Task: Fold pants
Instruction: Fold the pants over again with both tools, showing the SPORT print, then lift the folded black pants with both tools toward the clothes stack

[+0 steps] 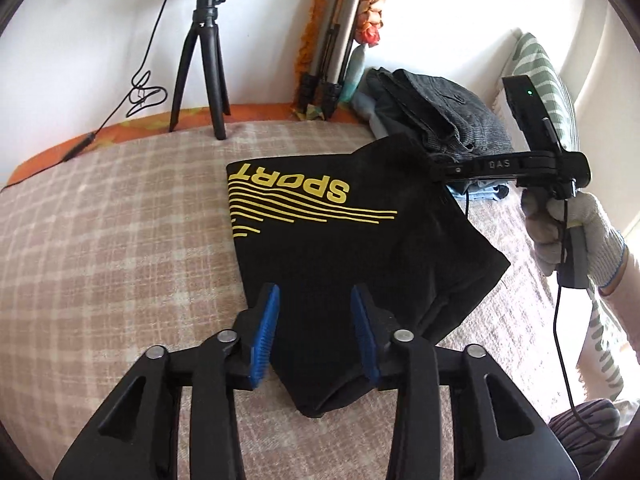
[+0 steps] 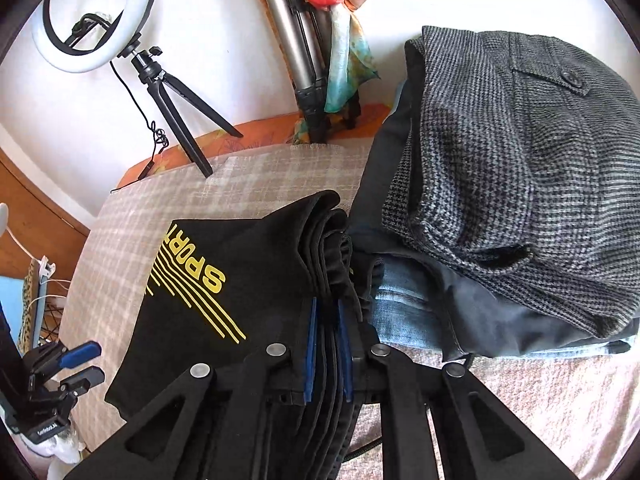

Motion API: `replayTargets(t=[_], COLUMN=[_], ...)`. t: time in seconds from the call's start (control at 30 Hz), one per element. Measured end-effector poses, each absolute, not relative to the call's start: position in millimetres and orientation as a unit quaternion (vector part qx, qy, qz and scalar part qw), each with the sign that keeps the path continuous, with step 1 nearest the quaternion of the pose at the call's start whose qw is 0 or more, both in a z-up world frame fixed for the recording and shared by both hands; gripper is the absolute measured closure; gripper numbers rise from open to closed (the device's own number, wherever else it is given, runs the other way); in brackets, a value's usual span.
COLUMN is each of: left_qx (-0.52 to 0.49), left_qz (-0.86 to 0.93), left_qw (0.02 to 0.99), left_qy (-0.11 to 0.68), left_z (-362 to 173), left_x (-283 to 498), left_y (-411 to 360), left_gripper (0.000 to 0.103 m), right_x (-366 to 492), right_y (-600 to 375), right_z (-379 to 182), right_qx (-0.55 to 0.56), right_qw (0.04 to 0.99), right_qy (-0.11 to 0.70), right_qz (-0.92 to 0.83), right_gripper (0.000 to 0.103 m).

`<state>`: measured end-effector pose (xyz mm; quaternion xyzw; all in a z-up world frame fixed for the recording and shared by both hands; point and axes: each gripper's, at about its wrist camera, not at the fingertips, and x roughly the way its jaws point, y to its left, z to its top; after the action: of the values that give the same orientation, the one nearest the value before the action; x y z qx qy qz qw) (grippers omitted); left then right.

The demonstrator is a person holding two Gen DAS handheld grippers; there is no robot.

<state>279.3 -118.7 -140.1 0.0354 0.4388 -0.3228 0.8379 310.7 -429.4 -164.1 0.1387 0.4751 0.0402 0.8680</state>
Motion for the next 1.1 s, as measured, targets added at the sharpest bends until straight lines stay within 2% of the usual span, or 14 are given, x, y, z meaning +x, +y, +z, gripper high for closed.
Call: replayTargets(t=[0.03, 0.1, 0.17, 0.3, 0.37, 0.67, 0.93, 0.97, 1.03, 1.07, 1.1], left_qx=[0.025, 0.006, -0.016, -0.043, -0.054, -0.097, -0.094, -0.095, -0.094, -0.090, -0.085], left_qz=[-0.321, -0.317, -0.311, -0.301, -0.295, -0.283, -0.304, -0.307, -0.308, -0.313, -0.319], left_qw=[0.839, 0.838, 0.834, 0.825, 0.819, 0.797, 0.800, 0.799, 0.801, 0.801, 0.799], left_qy=[0.439, 0.445, 0.456, 0.477, 0.488, 0.524, 0.510, 0.508, 0.504, 0.503, 0.504], left_z=[-140.3, -141.0, -143.5, -151.4, -157.7, -189.8, -191.5, -191.7, -191.1, -190.8, -190.8], left_x=[283.8, 294.1, 307.0, 333.5, 346.9, 390.3, 400.8, 401.4, 400.0, 398.7, 397.4], left_y=[-114.7, -109.4, -106.3, -105.6, -107.2, -118.8, -129.7, -131.7, -134.3, -136.5, -139.3], left_gripper=[0.055, 0.054, 0.047, 0.047, 0.047, 0.047, 0.047, 0.048, 0.049, 0.051, 0.053], right_x=[305.8, 296.9, 289.2, 283.5, 287.4, 319.7, 323.7, 322.6, 319.1, 318.2, 317.5], right_y=[-431.2, -435.3, -439.3, -443.7, -442.3, -437.5, -447.3, -447.8, -447.6, -445.6, -443.2], right_z=[-162.3, -159.8, -158.8, -163.6, -168.5, -198.5, -208.1, -208.3, -209.7, -212.1, -213.5], right_qx=[0.143, 0.157, 0.174, 0.209, 0.213, 0.213, 0.229, 0.232, 0.238, 0.245, 0.241], right_qw=[0.868, 0.866, 0.863, 0.850, 0.845, 0.833, 0.836, 0.837, 0.831, 0.823, 0.820], right_qy=[0.474, 0.473, 0.472, 0.477, 0.482, 0.502, 0.484, 0.481, 0.484, 0.490, 0.495], right_qz=[0.038, 0.038, 0.048, 0.078, 0.087, 0.098, 0.122, 0.123, 0.135, 0.153, 0.158], right_gripper=[0.082, 0.058, 0.051, 0.028, 0.024, 0.025, 0.025, 0.027, 0.039, 0.051, 0.051])
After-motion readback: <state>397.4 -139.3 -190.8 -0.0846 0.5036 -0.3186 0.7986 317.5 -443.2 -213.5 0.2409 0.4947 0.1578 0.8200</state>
